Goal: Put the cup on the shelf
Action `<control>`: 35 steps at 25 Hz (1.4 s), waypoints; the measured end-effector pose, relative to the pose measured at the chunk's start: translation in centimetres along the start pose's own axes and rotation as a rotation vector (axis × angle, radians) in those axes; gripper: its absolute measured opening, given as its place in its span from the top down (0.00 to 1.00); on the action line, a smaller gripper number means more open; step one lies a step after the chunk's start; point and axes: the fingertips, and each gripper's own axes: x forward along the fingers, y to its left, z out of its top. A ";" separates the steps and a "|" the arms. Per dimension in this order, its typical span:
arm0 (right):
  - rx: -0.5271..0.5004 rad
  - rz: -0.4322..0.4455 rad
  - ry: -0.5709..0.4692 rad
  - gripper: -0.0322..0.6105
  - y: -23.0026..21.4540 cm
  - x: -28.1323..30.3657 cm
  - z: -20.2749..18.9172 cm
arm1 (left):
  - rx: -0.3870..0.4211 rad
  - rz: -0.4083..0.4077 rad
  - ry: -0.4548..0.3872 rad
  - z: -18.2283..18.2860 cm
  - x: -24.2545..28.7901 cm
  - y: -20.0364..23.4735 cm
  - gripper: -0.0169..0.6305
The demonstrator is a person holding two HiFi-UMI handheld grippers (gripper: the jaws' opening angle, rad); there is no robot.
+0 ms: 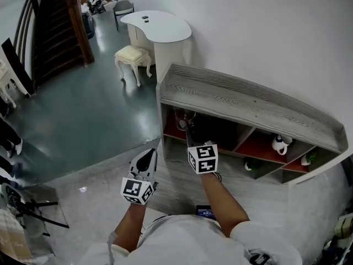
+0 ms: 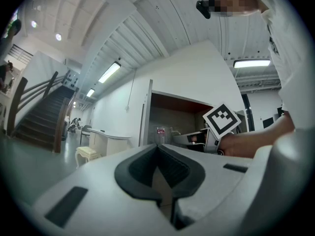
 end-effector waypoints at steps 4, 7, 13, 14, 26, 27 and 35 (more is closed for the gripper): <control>0.002 -0.002 -0.020 0.73 -0.1 -0.3 0.2 | 0.007 0.000 -0.015 0.6 -0.2 -0.2 0.96; 0.001 0.001 -0.047 0.72 0.0 -1.1 0.9 | 0.011 0.007 -0.017 0.9 -0.6 -0.2 0.96; 0.001 0.000 -0.135 0.72 0.1 -3.8 3.6 | 0.020 0.023 -0.028 1.5 -1.8 -0.9 0.96; -0.006 -0.005 -0.150 0.72 0.1 -4.4 4.0 | 0.023 0.024 -0.030 1.6 -2.0 -1.1 0.96; -0.015 0.024 -0.249 0.85 -1.2 -15.3 4.6 | 0.040 0.042 -0.053 2.9 -4.5 -7.8 0.96; -0.018 0.026 -0.251 0.85 -1.4 -16.3 4.4 | 0.041 0.042 -0.054 3.0 -4.9 -8.7 0.96; -0.020 0.037 -0.222 0.89 -3.0 -25.9 1.1 | 0.053 0.064 -0.024 2.1 -8.4 -16.7 0.96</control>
